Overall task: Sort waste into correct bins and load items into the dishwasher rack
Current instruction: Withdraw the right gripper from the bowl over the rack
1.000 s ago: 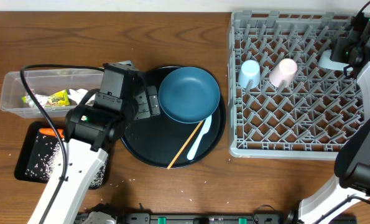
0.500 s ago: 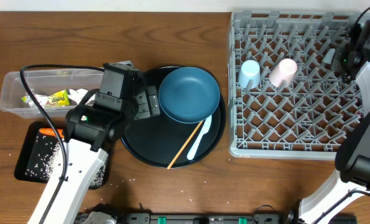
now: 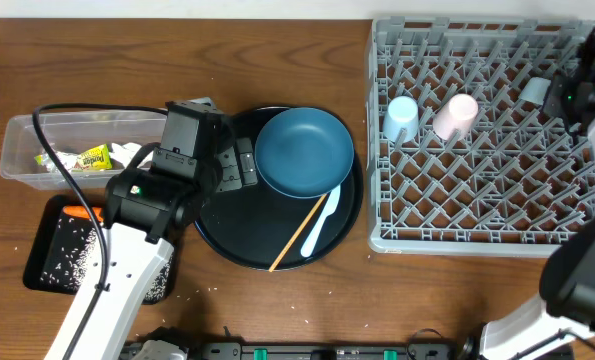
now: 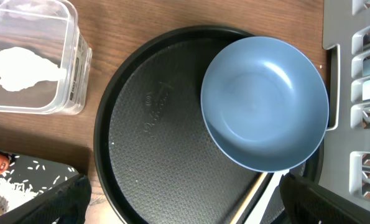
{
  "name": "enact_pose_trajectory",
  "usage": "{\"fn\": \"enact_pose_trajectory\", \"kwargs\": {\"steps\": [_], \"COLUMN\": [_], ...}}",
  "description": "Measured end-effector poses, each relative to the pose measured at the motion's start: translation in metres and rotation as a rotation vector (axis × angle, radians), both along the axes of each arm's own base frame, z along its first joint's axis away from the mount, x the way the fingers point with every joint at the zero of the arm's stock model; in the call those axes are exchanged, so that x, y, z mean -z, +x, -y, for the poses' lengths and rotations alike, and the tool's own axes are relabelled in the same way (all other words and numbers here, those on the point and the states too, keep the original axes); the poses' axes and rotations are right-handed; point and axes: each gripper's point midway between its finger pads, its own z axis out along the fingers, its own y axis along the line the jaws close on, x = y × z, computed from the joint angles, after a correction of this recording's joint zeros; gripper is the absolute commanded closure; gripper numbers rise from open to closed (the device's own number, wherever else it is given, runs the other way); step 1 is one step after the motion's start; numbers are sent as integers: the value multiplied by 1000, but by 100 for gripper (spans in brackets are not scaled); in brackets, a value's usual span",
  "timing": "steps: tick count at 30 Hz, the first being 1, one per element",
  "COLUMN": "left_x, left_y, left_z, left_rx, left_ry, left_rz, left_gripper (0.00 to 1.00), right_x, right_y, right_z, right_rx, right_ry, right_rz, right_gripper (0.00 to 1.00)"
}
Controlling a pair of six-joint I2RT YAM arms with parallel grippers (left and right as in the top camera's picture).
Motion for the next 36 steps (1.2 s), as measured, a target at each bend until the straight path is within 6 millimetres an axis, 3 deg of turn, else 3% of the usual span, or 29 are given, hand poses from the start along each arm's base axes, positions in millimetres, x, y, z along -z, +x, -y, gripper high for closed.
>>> {"fn": "enact_pose_trajectory", "kwargs": {"steps": [5,8,10,15,22,26,32,36], "left_x": [0,0,0,0,0,0,0,0], "left_y": [0,0,0,0,0,0,0,0], "left_z": [0,0,0,0,0,0,0,0], "left_rx": [0,0,0,0,0,0,0,0], "left_ry": [0,0,0,0,0,0,0,0], "left_rz": [0,0,0,0,0,0,0,0], "left_gripper": [2,2,2,2,2,2,2,2], "right_x": [-14,-1,9,21,28,36,46,53], "right_y": [-40,-70,-88,-117,-140,-147,-142,-139], "right_z": [-16,-30,-38,-55,-76,-80,-77,-74], "right_rx": [77,116,138,156,144,141,136,134], "right_ry": [93,168,211,293,384,392,352,335], "right_rz": [-63,-182,-260,-383,-480,-513,-502,-489], "right_gripper": [99,98,92,86,88,83,76,83]}}
